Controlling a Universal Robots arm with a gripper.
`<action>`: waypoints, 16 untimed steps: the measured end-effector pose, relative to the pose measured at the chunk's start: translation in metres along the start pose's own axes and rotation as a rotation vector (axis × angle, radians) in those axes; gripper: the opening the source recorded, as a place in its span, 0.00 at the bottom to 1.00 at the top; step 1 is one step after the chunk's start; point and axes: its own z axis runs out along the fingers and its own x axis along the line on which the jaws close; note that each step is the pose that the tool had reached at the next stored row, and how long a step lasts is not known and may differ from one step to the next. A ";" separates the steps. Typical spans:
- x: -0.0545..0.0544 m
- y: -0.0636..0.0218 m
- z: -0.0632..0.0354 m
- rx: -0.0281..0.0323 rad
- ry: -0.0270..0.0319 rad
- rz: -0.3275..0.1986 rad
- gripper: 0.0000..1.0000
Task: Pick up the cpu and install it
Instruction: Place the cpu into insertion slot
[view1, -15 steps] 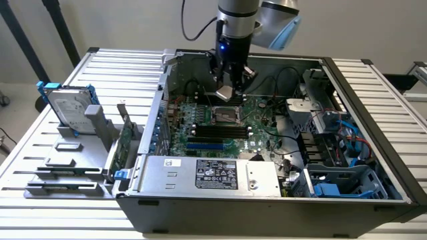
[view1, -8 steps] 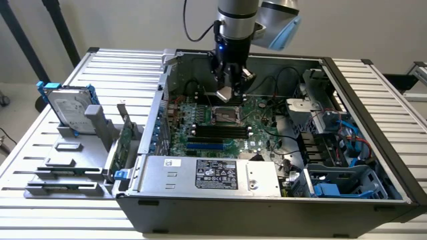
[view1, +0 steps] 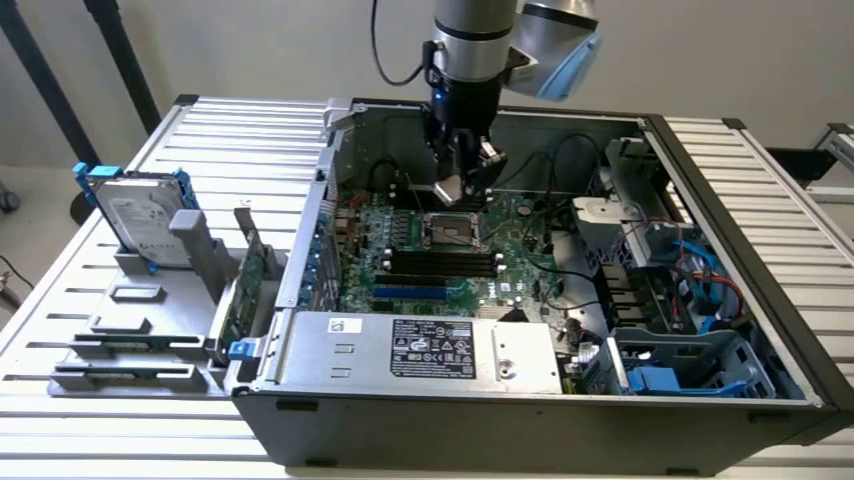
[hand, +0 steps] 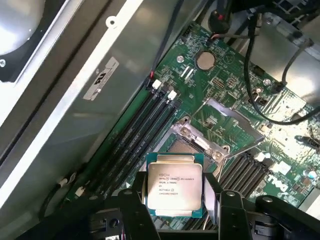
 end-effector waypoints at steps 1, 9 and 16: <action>0.000 0.0000 0.0004 -0.0007 -0.0010 0.018 0.55; 0.000 -0.0002 0.0035 -0.0062 -0.0090 0.164 0.55; 0.000 -0.0003 0.0062 -0.0110 -0.0160 0.291 0.55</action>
